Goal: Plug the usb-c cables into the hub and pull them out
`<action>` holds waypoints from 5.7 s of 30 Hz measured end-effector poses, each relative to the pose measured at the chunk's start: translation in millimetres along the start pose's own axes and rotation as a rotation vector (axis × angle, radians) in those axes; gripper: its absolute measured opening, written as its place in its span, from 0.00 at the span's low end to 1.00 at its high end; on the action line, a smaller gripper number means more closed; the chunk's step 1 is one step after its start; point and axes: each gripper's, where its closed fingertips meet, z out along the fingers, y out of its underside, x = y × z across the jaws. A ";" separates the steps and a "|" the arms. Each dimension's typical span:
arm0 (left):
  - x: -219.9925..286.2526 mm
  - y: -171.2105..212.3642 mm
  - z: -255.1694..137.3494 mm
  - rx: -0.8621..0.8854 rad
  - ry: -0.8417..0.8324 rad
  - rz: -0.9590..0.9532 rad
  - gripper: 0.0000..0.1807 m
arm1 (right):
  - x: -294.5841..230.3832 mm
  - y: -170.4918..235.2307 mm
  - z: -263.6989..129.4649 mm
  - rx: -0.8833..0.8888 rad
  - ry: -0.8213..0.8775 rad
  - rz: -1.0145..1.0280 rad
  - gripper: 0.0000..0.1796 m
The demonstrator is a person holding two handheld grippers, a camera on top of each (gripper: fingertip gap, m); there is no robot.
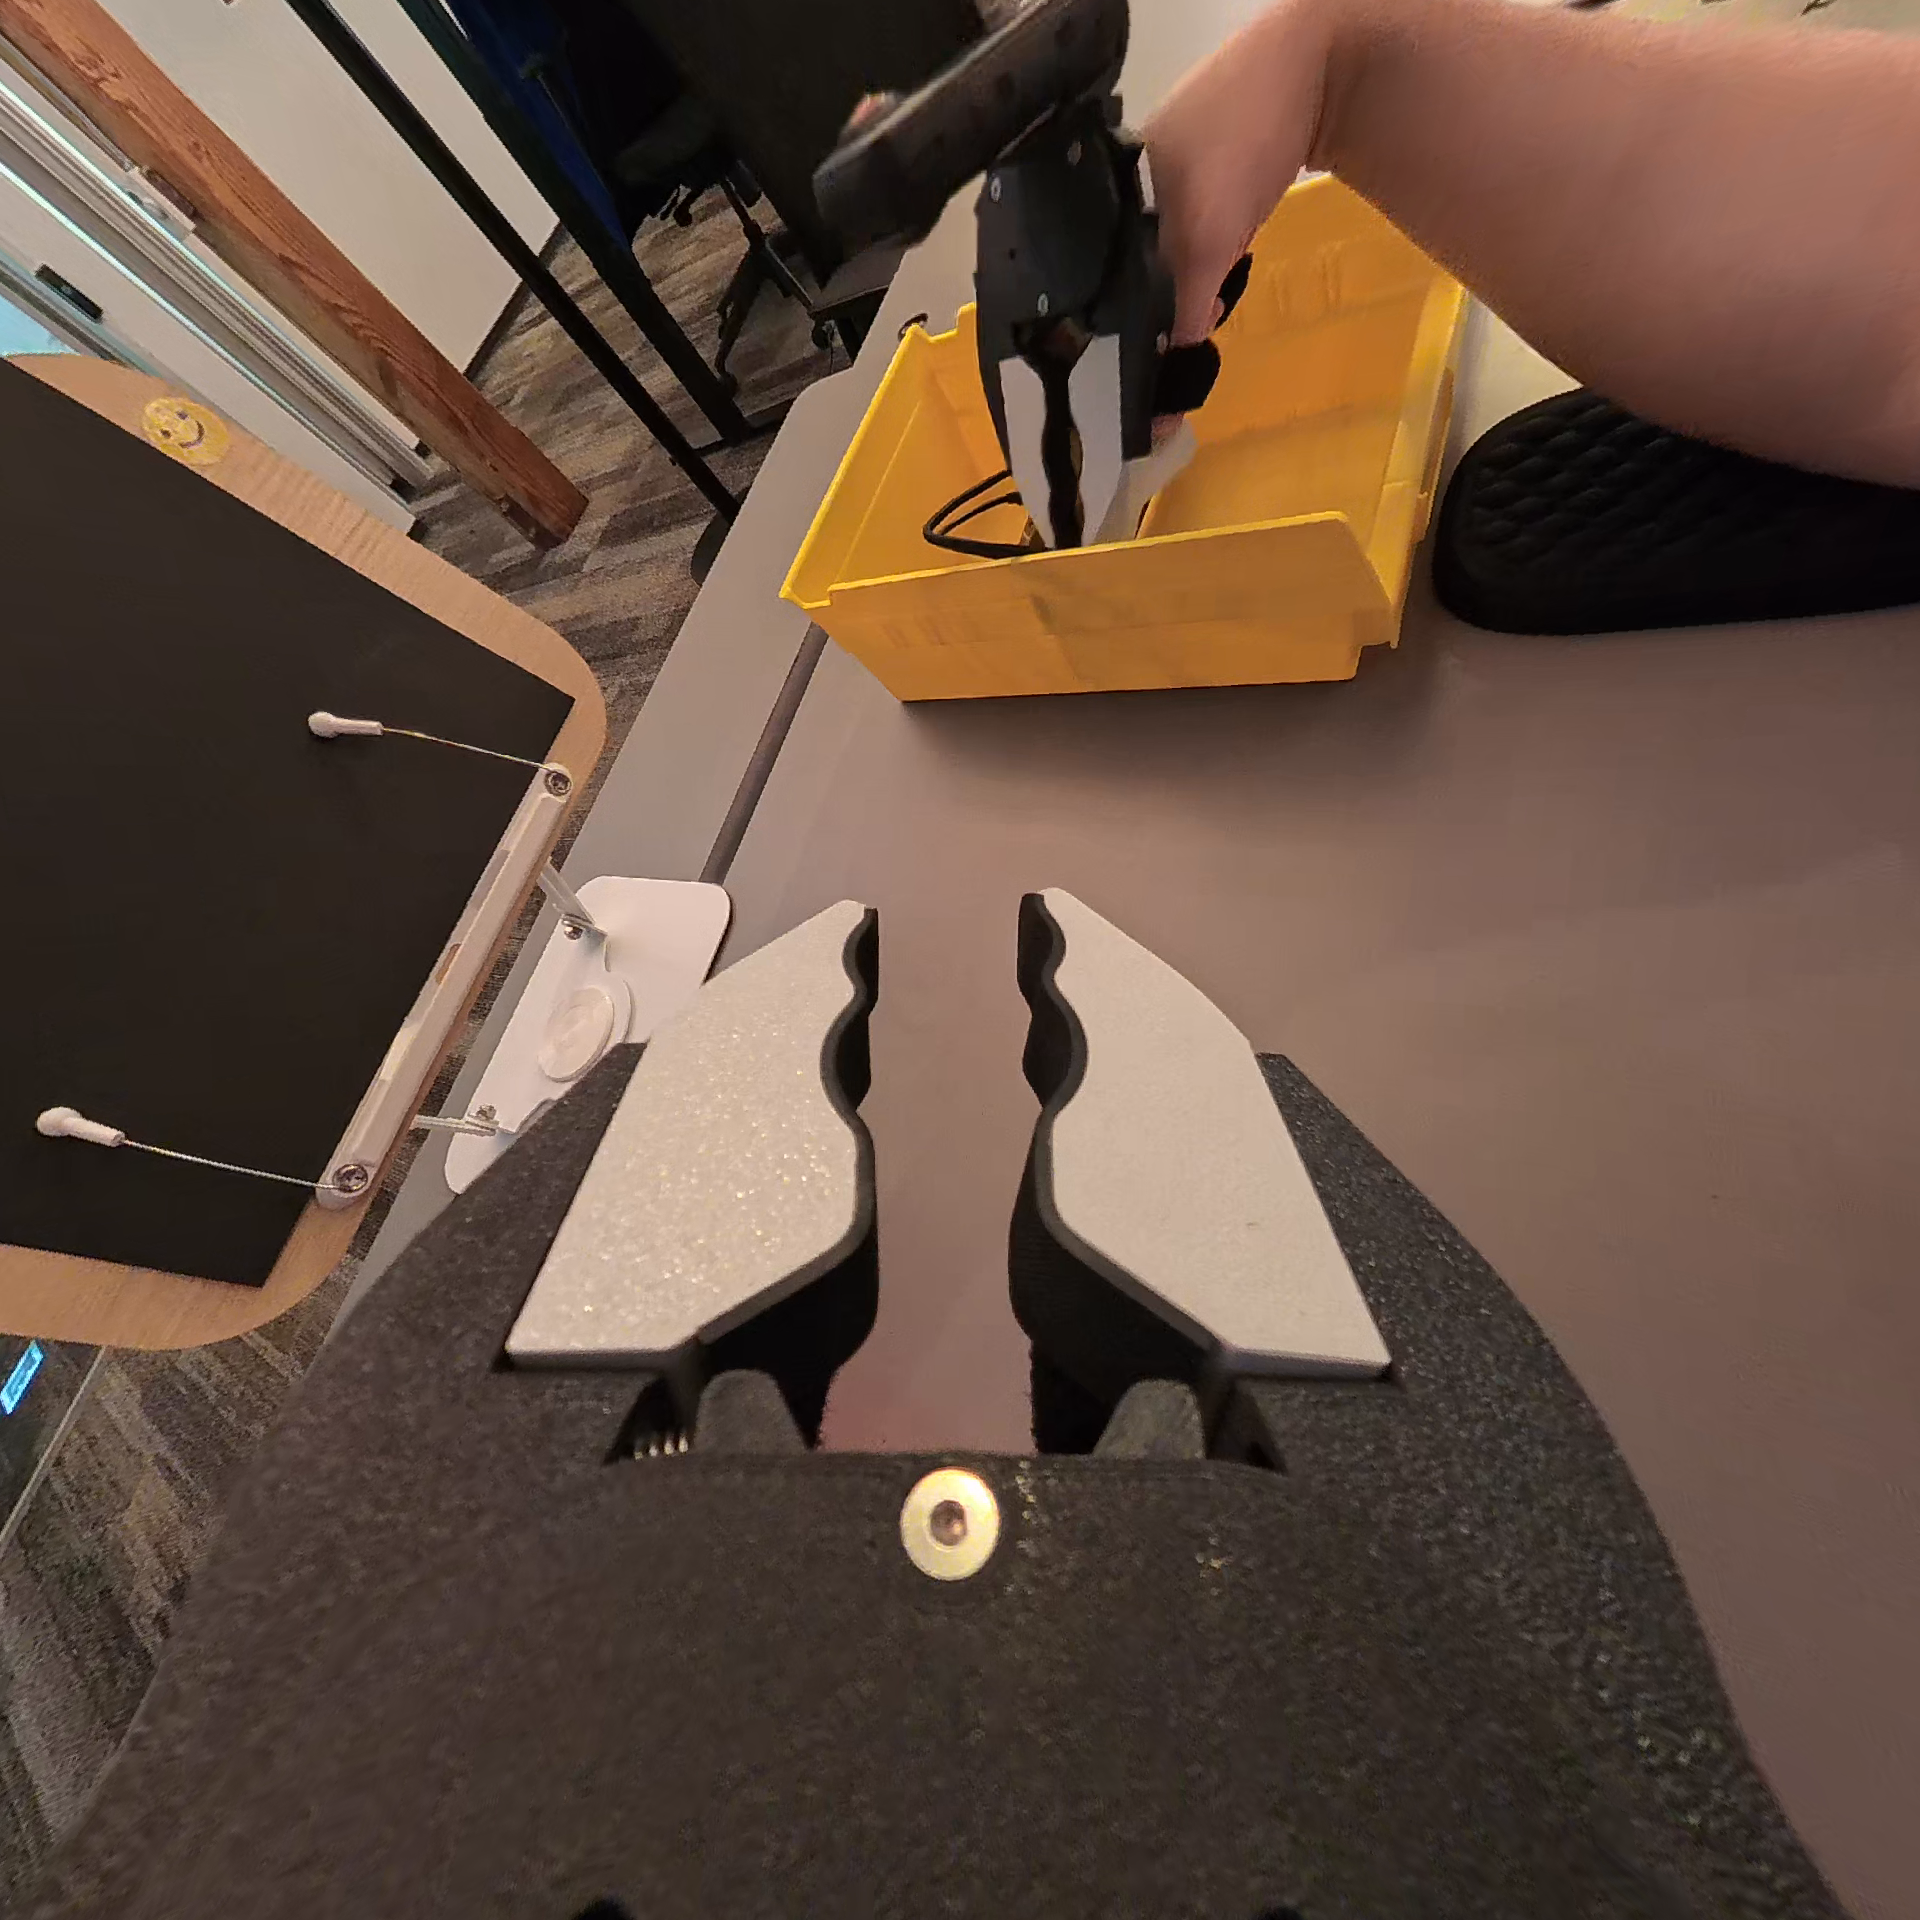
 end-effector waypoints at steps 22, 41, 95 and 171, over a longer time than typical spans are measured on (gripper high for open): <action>8.8 1.8 14.6 -0.049 0.022 0.033 0.14 | 60.6 -4.8 -31.5 0.195 0.179 0.119 0.05; -83.3 215.9 -143.1 -0.680 -0.490 -0.661 0.14 | -61.8 -158.3 -214.0 1.146 0.545 -0.351 0.22; -149.2 360.3 -29.6 -0.941 0.617 0.465 0.17 | -35.0 -165.4 -56.3 0.664 0.289 -0.403 0.21; -99.7 212.4 -152.6 -0.471 -0.623 -0.623 0.14 | -142.9 -147.8 -168.2 0.925 0.120 -0.669 0.19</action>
